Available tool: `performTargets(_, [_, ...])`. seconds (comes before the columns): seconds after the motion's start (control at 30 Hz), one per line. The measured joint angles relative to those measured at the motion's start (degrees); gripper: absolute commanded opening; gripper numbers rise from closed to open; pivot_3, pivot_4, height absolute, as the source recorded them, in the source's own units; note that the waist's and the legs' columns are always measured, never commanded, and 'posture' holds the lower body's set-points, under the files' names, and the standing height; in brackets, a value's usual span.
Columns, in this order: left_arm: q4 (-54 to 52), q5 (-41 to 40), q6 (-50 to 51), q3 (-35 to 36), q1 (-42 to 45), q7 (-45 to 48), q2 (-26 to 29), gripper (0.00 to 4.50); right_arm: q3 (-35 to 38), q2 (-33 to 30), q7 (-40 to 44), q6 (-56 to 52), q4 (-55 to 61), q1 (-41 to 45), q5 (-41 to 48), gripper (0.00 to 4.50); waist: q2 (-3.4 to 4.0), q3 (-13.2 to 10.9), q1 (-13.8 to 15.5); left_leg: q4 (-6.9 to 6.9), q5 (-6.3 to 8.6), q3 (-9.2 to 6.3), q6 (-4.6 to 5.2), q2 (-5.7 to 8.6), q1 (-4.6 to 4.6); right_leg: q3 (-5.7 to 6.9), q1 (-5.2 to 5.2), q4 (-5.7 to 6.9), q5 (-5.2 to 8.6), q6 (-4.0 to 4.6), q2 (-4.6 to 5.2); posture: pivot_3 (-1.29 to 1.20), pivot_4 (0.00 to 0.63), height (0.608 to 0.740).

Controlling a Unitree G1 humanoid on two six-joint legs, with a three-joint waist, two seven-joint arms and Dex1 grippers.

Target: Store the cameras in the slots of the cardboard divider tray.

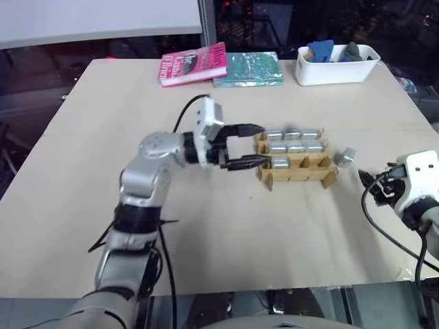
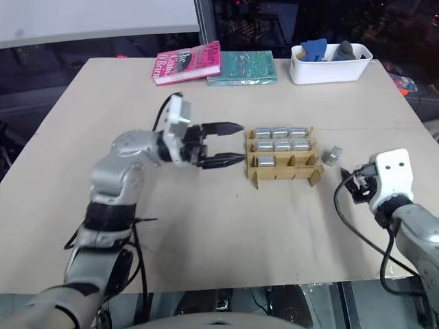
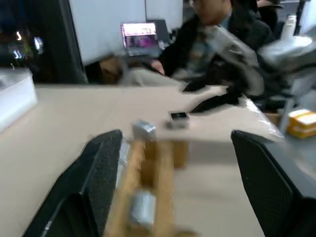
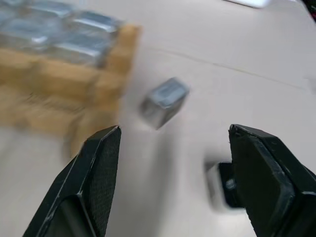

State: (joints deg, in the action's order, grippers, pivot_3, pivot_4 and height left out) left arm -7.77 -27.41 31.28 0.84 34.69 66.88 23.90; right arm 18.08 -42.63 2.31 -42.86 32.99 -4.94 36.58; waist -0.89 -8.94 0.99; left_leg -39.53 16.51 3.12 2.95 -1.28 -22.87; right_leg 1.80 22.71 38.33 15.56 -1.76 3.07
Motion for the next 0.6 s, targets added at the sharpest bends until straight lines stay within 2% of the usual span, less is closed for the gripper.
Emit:
performTargets(0.23, [-14.4,-7.2,7.6,4.2,-10.4,-9.1,3.4,4.43,-1.9,3.0,1.7,-0.5,-11.0,9.6,-4.6,3.47,0.04,0.0,-0.2,0.01,0.0,0.05,0.0,0.02,0.05,-0.08,-0.01,0.04,0.0,0.0,0.01,0.0,0.15,0.74])
performTargets(0.4, [-19.3,-9.6,8.6,4.9,-15.2,-13.0,4.6,4.43,-1.9,8.6,1.6,-3.2,-16.2,17.7,-4.3,3.47,0.05,0.0,-0.3,0.02,0.0,0.13,0.0,0.01,0.12,-0.17,0.0,0.1,0.0,0.01,-0.04,0.0,0.15,0.74])
performTargets(0.6, [-21.2,-11.1,8.9,5.2,-17.1,-16.0,6.2,4.43,-2.0,16.3,-0.9,-8.7,-17.5,23.4,-2.9,3.47,0.06,0.0,-0.3,0.02,0.0,0.15,0.0,0.03,0.11,-0.18,0.02,0.14,-0.01,0.01,-0.01,0.0,0.15,0.74])
